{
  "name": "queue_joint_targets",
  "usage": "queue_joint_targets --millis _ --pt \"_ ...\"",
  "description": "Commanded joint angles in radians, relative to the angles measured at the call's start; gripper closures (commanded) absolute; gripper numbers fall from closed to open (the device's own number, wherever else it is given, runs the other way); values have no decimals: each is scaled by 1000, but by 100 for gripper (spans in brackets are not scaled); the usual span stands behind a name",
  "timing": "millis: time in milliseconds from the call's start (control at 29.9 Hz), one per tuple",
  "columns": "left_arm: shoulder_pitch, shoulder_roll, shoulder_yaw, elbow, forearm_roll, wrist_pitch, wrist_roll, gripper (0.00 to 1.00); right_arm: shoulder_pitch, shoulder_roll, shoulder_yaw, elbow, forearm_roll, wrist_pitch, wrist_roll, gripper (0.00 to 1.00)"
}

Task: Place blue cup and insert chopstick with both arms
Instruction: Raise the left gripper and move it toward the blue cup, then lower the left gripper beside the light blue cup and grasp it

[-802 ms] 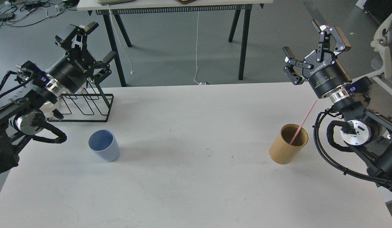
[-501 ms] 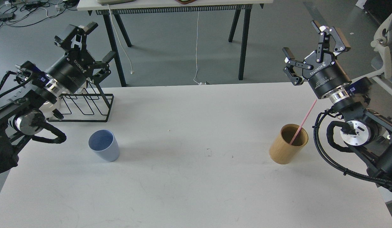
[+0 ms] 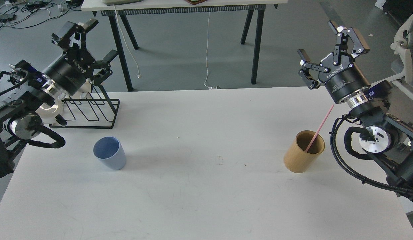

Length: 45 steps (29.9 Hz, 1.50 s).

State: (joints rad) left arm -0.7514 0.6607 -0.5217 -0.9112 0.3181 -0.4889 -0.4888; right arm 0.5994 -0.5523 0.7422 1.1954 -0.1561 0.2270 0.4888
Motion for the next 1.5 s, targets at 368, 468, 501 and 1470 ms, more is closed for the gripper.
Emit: queue_joint_targets --millis 368,468,501,1470 --pt "-11 304 -8 -380 636 0 0 0 3 -31 3 -2 -10 9 0 4" --pt "-8 382 9 -416 746 0 0 0 2 -31 3 -3 -11 15 0 4" --pt "-8 401 25 -417 813 0 0 0 2 -32 3 -3 -11 15 0 4" --pt "78 277 285 -98 1323 340 0 3 -9 -58 2 -5 -13 20 0 4"
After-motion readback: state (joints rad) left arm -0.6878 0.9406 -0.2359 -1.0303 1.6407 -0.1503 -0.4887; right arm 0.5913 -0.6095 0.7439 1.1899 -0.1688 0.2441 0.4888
